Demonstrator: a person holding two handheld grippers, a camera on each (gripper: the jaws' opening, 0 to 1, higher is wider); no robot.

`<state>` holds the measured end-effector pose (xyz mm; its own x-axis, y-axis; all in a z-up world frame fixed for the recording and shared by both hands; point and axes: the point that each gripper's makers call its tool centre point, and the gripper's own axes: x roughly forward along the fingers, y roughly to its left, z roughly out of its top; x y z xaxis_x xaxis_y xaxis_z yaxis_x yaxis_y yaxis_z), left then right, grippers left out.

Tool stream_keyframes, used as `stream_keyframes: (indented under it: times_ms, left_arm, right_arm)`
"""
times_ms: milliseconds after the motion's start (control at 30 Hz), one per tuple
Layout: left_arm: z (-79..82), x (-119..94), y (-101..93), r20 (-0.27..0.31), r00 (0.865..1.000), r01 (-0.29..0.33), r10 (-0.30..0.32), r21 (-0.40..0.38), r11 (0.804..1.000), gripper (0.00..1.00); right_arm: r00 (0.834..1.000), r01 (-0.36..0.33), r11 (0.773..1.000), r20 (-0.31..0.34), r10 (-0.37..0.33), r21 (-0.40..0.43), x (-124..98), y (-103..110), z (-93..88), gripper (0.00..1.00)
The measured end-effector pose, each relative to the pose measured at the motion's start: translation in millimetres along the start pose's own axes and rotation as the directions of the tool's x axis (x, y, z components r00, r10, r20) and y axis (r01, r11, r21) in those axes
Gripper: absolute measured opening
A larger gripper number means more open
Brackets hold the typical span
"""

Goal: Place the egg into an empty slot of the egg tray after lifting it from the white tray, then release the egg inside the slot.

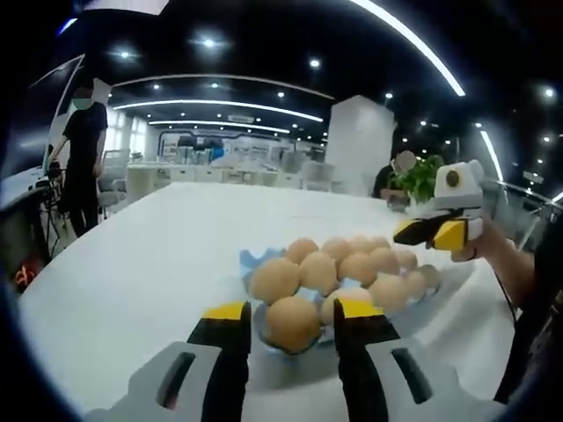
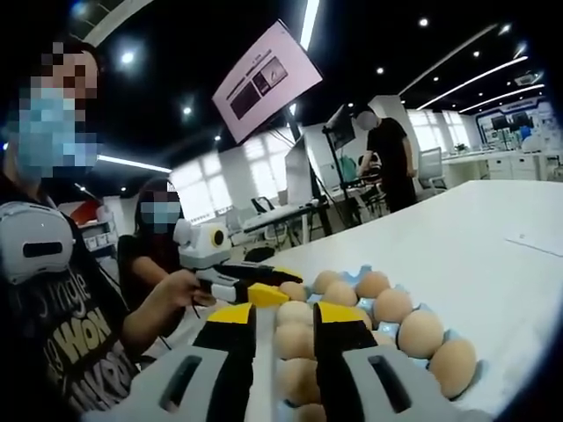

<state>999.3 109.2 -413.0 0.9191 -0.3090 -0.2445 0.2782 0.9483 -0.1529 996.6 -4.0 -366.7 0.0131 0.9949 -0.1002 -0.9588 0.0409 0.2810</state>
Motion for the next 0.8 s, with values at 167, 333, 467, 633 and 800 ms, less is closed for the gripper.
stream_keyframes:
  times_ms: [167,333,467,633,800]
  left_arm:
    - [6.1,0.7,-5.0,0.027,1.0,0.013,-0.013,0.017,1.0,0.43]
    - [8.2,1.6,-10.3,0.031,0.999,0.026,-0.027,0.027,0.999,0.45]
    - [10.1,3.4,-14.3,0.039,0.999,0.031,-0.033,0.043,0.999,0.5]
    - [12.7,4.8,-21.9,0.046,0.997,0.055,-0.057,0.045,0.997,0.51]
    - [10.7,9.5,-26.9,0.042,0.997,0.068,-0.07,0.038,0.997,0.53]
  right_arm:
    - [1.0,0.021,1.0,0.004,-0.021,-0.004,-6.7,-6.0,1.5,0.27]
    - [0.999,0.051,0.999,0.004,-0.051,-0.02,-18.0,-11.8,2.8,0.27]
    - [0.995,0.097,0.995,0.008,-0.096,-0.038,-33.9,-21.8,3.9,0.29]
    - [0.988,0.152,0.988,0.02,-0.151,-0.034,-52.9,-34.1,6.0,0.29]
    - [0.978,0.206,0.977,0.019,-0.205,-0.061,-68.4,-44.1,5.7,0.3]
